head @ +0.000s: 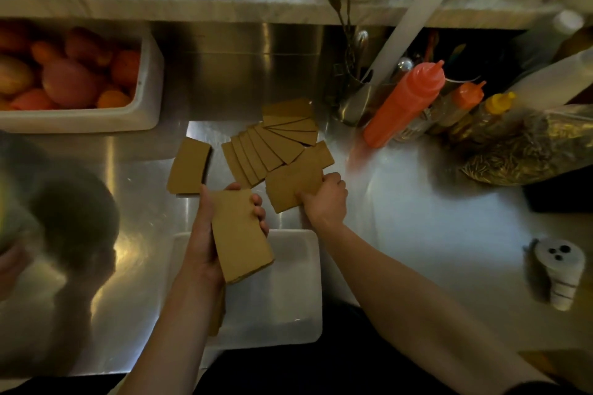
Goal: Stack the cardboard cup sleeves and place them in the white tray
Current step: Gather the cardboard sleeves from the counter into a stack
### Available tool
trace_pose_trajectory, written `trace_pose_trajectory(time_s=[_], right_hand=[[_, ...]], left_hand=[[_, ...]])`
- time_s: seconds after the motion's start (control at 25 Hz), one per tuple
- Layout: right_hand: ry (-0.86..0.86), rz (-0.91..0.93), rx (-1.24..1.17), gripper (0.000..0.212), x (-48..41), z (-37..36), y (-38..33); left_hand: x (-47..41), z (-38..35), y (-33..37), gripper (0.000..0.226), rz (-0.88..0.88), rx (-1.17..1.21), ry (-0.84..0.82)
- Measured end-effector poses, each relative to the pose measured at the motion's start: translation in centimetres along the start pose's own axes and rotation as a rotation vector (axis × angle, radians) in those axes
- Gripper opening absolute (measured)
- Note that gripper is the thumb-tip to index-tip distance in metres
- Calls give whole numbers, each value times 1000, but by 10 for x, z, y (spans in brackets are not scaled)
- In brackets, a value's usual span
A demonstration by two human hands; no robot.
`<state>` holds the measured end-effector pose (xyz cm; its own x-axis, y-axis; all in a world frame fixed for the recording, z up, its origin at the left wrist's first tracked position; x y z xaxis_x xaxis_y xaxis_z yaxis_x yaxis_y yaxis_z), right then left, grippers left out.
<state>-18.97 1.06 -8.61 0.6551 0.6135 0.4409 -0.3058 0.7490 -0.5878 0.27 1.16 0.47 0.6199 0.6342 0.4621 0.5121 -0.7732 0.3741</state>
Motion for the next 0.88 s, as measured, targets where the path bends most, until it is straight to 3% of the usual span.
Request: trace_pose_trajectory(time_s=[0.12, 0.28, 0.44, 0.56, 0.72, 0.88], right_hand=[[-38, -61, -91, 59, -1, -1, 2], [-177, -64, -470, 39, 6, 7, 0], [-295, -58, -627, 47, 10, 28, -1], [-281, -19, -459, 58, -8, 33, -15], [-224, 106, -31, 53, -18, 21, -30], [-191, 7, -31, 71, -15, 16, -20]], left_hand=[[-2, -6, -4, 52, 8, -5, 4], [-3, -9, -8, 53, 17, -30, 25], [0, -5, -10, 52, 21, 0, 31], [4, -6, -10, 54, -2, -17, 40], [9, -9, -9, 53, -22, -39, 50], [15, -6, -5, 52, -54, -25, 57]])
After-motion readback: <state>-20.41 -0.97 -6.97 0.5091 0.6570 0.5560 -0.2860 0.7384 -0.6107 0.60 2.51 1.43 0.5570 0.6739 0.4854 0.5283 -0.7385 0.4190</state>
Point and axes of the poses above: each hand's wrist, its own x-axis away from the middle knuckle, its own z-axis out of the back of the hand, y = z × x, the point moved 4 cm from there along -x, towards the middle knuckle, and after that the axes turned 8 degrees about -x, right-handed, at the moved point
